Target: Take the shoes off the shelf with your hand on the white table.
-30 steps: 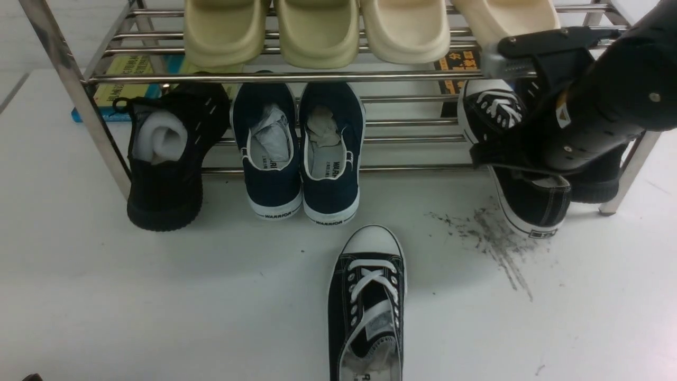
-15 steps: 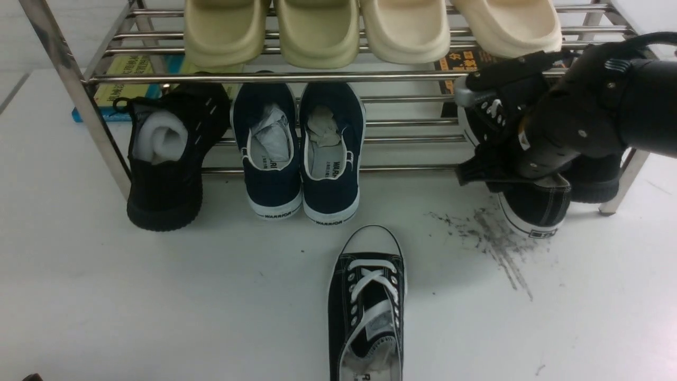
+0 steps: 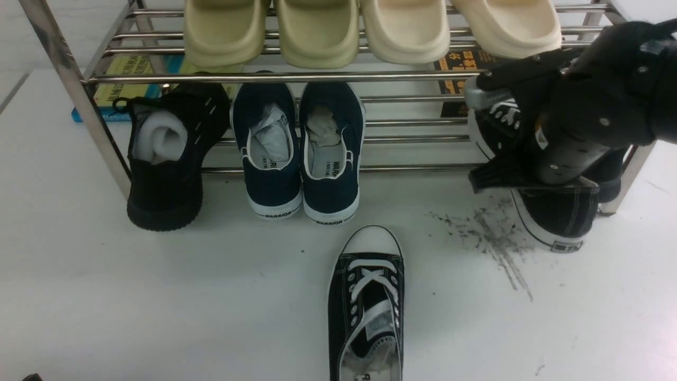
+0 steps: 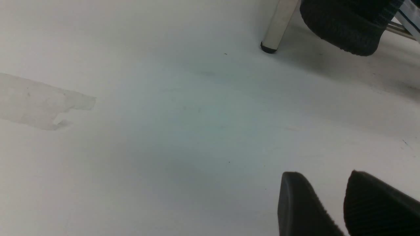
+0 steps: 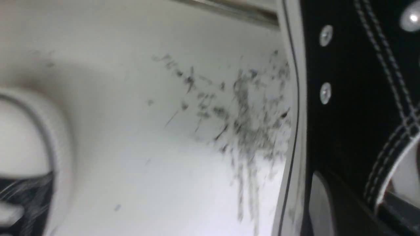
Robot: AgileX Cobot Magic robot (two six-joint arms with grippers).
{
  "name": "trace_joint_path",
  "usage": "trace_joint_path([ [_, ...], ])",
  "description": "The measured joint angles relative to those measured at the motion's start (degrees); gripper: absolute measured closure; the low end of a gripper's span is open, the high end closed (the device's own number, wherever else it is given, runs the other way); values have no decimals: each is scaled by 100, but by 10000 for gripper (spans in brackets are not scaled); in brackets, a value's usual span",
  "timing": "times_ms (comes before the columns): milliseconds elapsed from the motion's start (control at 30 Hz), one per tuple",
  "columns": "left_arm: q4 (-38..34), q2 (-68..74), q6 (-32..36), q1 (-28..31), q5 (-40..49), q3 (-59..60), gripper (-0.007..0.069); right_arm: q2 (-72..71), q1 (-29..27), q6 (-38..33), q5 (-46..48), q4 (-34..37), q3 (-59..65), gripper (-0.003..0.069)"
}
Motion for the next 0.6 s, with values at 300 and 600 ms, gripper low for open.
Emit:
trace_joint_path([
  [300,0,0,0,0,0,0,383,-1025,923,0,1206,624,-6,659],
  [600,0,0,0,0,0,0,383,-1563,2080,470,1737,1093,677,659],
])
